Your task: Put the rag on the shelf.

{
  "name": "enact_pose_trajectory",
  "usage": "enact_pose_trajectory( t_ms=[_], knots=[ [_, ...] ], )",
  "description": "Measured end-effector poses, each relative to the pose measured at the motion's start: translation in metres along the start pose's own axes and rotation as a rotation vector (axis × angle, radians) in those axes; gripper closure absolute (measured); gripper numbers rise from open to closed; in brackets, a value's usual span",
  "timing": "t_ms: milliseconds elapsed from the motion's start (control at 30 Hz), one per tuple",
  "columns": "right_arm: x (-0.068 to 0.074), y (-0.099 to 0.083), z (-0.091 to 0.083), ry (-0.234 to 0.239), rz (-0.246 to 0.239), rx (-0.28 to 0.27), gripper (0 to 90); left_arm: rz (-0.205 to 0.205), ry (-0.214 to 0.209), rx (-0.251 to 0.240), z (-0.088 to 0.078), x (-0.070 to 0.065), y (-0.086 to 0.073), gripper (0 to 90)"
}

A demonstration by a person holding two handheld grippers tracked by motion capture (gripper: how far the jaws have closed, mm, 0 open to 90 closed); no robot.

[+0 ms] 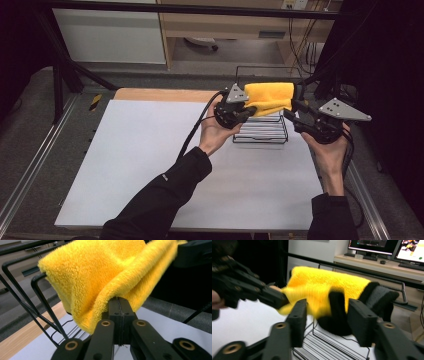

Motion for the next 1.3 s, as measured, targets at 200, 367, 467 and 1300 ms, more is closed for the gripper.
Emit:
enact_pose_trajectory(
  t_ms=[200, 367, 467, 1300],
  knots=[
    [0.003, 0.000, 0.009, 0.022, 0.013, 0.018, 68.4, -0.001, -0.006, 0.030, 0.013, -0.002, -0.009, 90.0],
    [0.002, -0.022, 0.031, 0.004, 0.066, 0.127, 87.6, 0.004, -0.009, 0.048, 0.012, -0.001, -0.020, 90.0],
    [-0.003, -0.037, 0.039, -0.026, 0.101, 0.139, 89.6, -0.006, 0.001, 0.047, 0.005, 0.002, -0.028, 89.9],
    [0.030, -0.042, 0.034, 0.043, 0.106, 0.159, 40.8, -0.124, 0.064, 0.101, -0.083, 0.039, -0.115, 50.1]
  ],
)
Point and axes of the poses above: each handheld gripper's, and its own axes: z roughly forward along the jaws, y roughly out of its top, x roughly to its left, the point moved 2 cm from there along z, roughly forward along the jaws, and after that the axes turned 7 degrees about -y, right-handed, at the moved point
